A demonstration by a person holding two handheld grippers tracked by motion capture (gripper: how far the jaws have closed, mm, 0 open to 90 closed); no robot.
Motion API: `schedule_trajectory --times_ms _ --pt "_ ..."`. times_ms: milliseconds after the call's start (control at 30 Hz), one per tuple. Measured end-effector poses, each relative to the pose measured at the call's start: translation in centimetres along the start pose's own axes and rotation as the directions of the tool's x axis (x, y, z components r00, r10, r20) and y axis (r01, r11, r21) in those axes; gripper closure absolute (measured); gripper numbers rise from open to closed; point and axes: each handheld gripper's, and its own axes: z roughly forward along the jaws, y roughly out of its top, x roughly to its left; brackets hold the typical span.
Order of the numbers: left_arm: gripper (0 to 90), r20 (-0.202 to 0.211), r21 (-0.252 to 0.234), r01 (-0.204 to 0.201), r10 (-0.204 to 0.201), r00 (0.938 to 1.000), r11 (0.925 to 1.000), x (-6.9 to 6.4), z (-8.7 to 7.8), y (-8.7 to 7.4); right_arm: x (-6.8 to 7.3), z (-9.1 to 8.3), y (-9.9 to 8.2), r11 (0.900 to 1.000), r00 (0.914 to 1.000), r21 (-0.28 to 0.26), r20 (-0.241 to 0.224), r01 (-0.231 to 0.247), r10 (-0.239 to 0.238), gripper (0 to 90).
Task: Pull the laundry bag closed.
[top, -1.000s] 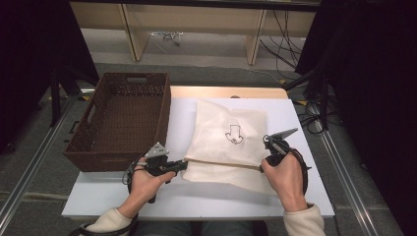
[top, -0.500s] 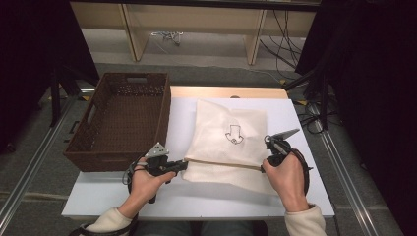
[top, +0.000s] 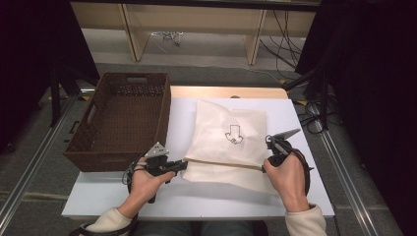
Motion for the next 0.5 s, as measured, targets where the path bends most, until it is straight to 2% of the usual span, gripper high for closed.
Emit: schedule_trajectory --times_ms 33,67,100,133,200,267,500 --pt "85.1 0.001 0.002 0.001 -0.001 1.0000 1.0000 0.01 0.00 0.00 -0.11 -0.07 -0.09 1.0000 0.9999 -0.001 0.015 -0.004 0.004 87.6" --pt "85.1 0.001 -0.001 0.006 -0.006 1.0000 1.0000 -0.07 0.04 0.00 -0.34 0.01 -0.10 0.9997 0.9999 -0.019 0.000 0.012 -0.012 87.6" --pt "85.1 0.001 -0.002 0.006 -0.006 1.0000 1.0000 -0.10 0.06 -0.01 -0.23 -0.10 -0.10 0.9999 1.0000 -0.011 -0.004 -0.005 0.005 87.6" --pt "85.1 0.001 -0.002 0.004 -0.004 1.0000 1.0000 -0.07 0.06 -0.01 -0.34 -0.08 -0.13 0.9999 0.9999 -0.007 -0.003 0.014 -0.014 87.6" --pt "85.1 -0.001 0.002 0.002 -0.002 1.0000 1.0000 -0.02 0.02 -0.01 -0.33 -0.03 -0.12 0.9998 0.9999 -0.009 0.001 0.016 -0.016 87.6" --pt "85.1 0.002 -0.002 0.005 -0.005 1.0000 1.0000 -0.07 0.06 -0.01 -0.19 -0.08 -0.08 1.0000 1.0000 -0.004 -0.002 -0.005 0.005 87.5" --pt "85.1 0.004 0.000 0.003 -0.003 1.0000 1.0000 -0.05 0.04 -0.01 -0.33 -0.11 -0.08 1.0000 1.0000 -0.003 -0.004 -0.008 0.008 87.6"
